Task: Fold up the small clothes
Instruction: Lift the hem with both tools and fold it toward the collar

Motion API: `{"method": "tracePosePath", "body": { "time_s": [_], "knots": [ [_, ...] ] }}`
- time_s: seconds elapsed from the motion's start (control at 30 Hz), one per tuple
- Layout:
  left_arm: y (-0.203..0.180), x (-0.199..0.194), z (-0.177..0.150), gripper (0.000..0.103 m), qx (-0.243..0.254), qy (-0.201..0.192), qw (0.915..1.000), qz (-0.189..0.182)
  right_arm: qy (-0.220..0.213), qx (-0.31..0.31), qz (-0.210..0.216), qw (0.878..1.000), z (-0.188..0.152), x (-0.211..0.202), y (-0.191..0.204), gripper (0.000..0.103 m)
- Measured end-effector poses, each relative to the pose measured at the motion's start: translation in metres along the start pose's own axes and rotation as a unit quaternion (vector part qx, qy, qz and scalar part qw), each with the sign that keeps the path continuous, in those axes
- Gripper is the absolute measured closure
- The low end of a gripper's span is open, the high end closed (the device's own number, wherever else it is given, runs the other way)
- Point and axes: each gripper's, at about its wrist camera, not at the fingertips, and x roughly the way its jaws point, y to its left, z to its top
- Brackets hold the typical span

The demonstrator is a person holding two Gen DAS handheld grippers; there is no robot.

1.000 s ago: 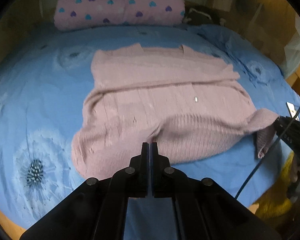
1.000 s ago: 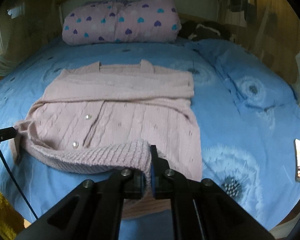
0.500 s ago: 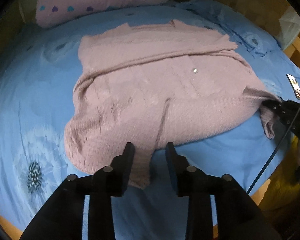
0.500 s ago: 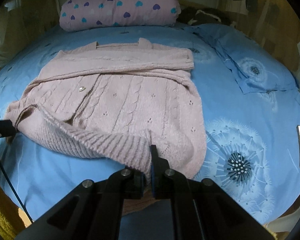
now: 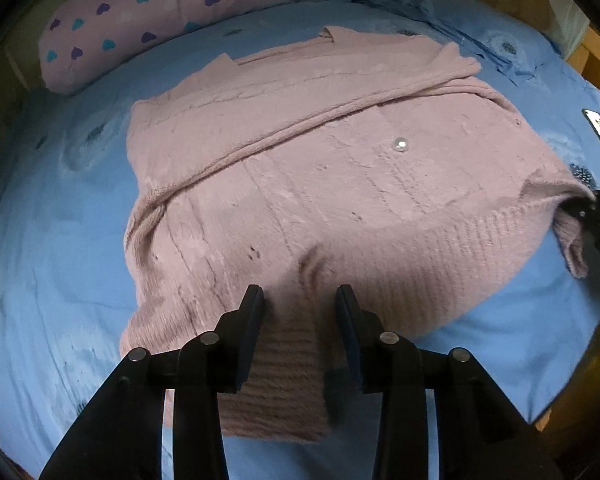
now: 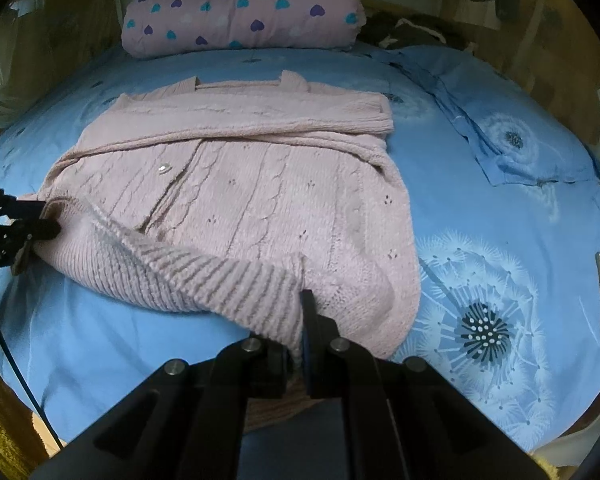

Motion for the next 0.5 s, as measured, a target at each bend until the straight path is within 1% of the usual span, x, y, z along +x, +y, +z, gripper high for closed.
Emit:
{"method": "tracePosePath", "body": {
  "time_s": [0.1,0.23,0.3,0.37,0.4,0.43,0.5],
  "knots": [
    [0.010,0.004,0.003,0.072,-0.016,0.003,0.9998,-0.008,0.000,-0.002,-0.001,1.000,0.000,0.001,0.000,0.098],
    [0.021,0.013,0.002,0.070,-0.042,0.009,0.9983,-0.040,0.002,-0.002,0.000,1.000,0.001,0.003,0.001,0.098],
    [0.021,0.012,0.000,0.071,-0.048,0.003,0.9980,-0.041,0.003,-0.002,0.000,1.000,0.001,0.003,0.000,0.098],
    [0.018,0.010,-0.003,0.091,-0.053,-0.002,0.9975,-0.046,0.002,-0.001,0.000,1.000,0.001,0.003,0.000,0.098],
    [0.017,0.008,-0.004,0.093,-0.056,-0.006,0.9974,-0.046,0.002,0.000,0.000,1.000,0.001,0.003,0.000,0.098],
    [0.015,0.003,-0.007,0.097,-0.060,-0.017,0.9974,-0.037,0.001,0.002,0.001,1.000,0.002,0.003,0.000,0.098],
    [0.016,-0.006,-0.010,0.099,-0.076,-0.032,0.9957,-0.042,-0.003,0.005,0.003,1.000,0.003,0.003,-0.002,0.098]
  ]
}}
